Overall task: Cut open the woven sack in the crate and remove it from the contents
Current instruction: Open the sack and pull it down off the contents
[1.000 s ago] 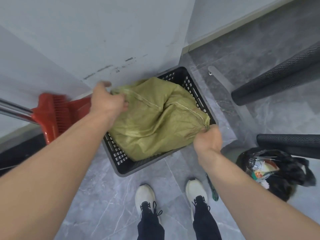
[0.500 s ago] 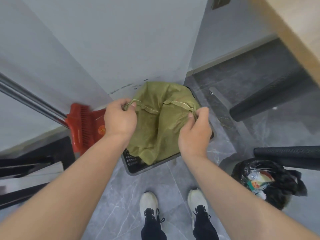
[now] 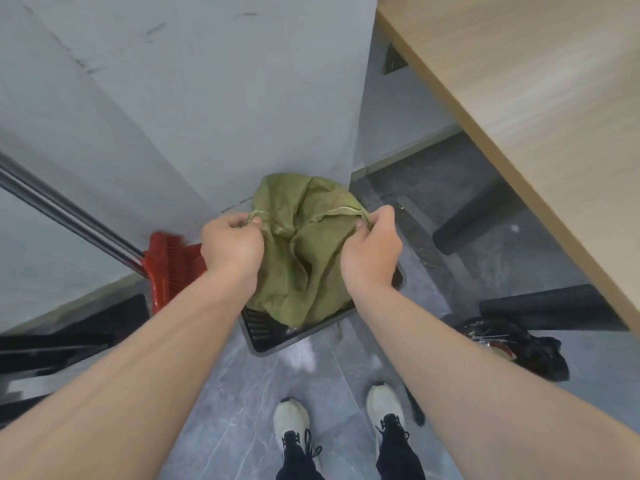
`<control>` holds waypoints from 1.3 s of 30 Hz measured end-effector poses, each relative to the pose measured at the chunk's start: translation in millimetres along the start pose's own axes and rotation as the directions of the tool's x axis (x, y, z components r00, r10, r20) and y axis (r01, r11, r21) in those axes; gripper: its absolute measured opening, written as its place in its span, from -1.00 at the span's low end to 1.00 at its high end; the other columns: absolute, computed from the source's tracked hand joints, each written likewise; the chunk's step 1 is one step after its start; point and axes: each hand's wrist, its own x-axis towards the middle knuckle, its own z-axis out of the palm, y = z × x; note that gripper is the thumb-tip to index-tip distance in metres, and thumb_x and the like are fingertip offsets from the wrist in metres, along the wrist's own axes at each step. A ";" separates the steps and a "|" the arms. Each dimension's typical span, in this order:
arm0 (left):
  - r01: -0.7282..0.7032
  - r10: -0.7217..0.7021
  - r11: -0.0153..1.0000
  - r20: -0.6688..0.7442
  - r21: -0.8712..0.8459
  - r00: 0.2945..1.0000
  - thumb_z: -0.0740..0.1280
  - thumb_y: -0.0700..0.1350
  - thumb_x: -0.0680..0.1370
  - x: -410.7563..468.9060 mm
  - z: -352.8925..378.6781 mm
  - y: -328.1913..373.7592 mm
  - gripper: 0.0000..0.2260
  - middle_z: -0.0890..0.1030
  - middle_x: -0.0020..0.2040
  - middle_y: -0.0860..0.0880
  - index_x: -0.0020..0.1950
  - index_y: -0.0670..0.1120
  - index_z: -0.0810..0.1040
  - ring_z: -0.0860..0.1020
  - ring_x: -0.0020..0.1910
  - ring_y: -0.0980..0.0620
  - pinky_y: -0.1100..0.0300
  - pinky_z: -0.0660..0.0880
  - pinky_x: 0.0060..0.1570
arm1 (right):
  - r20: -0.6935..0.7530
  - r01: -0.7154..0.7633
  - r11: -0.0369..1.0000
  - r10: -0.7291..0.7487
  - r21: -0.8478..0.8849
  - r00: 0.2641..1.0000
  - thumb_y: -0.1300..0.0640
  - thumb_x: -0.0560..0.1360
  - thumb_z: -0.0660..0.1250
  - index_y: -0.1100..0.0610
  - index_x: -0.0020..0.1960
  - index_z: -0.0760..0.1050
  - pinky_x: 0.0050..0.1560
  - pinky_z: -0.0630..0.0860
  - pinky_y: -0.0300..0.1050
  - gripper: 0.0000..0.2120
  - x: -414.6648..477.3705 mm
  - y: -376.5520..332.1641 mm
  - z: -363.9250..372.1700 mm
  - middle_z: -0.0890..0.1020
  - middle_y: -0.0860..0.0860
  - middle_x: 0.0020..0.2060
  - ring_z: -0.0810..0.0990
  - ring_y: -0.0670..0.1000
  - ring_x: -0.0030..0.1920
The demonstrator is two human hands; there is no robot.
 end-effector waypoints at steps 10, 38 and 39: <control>-0.003 0.004 0.991 -0.010 0.134 1.000 0.44 -0.02 0.56 -27.5 -34.9 40.8 -0.83 0.65 -0.31 -0.01 -0.23 0.04 0.68 0.70 -0.07 -0.28 -0.20 0.67 -0.01 | 0.152 0.121 0.985 -0.102 -0.119 0.983 0.19 0.68 0.18 0.08 -0.12 0.24 -0.39 0.21 -0.07 -0.79 -16.1 -37.3 -46.7 0.47 0.01 -0.28 0.41 -0.01 -0.30; -0.044 0.043 0.999 -0.049 -0.007 0.998 0.41 -0.13 0.62 -103.5 -91.6 164.8 -0.77 0.74 -0.18 -0.13 -0.23 0.09 0.61 0.75 -0.17 -0.11 -0.02 0.68 0.05 | 0.395 0.273 0.912 -0.139 -0.307 0.908 0.11 0.70 0.07 0.16 0.14 0.28 -0.22 0.42 0.02 -0.88 -8.0 -194.3 -124.8 0.50 0.04 -0.19 0.55 0.13 -0.13; -0.065 0.065 0.998 -0.055 0.001 0.996 0.41 -0.13 0.62 -106.4 -92.8 166.8 -0.75 0.74 -0.19 -0.14 -0.24 0.10 0.60 0.75 -0.15 -0.13 -0.02 0.67 0.06 | 0.397 0.292 0.904 -0.155 -0.312 0.905 0.11 0.70 0.07 0.17 0.14 0.28 -0.21 0.44 0.02 -0.88 -7.9 -199.2 -127.3 0.51 0.05 -0.18 0.56 0.14 -0.13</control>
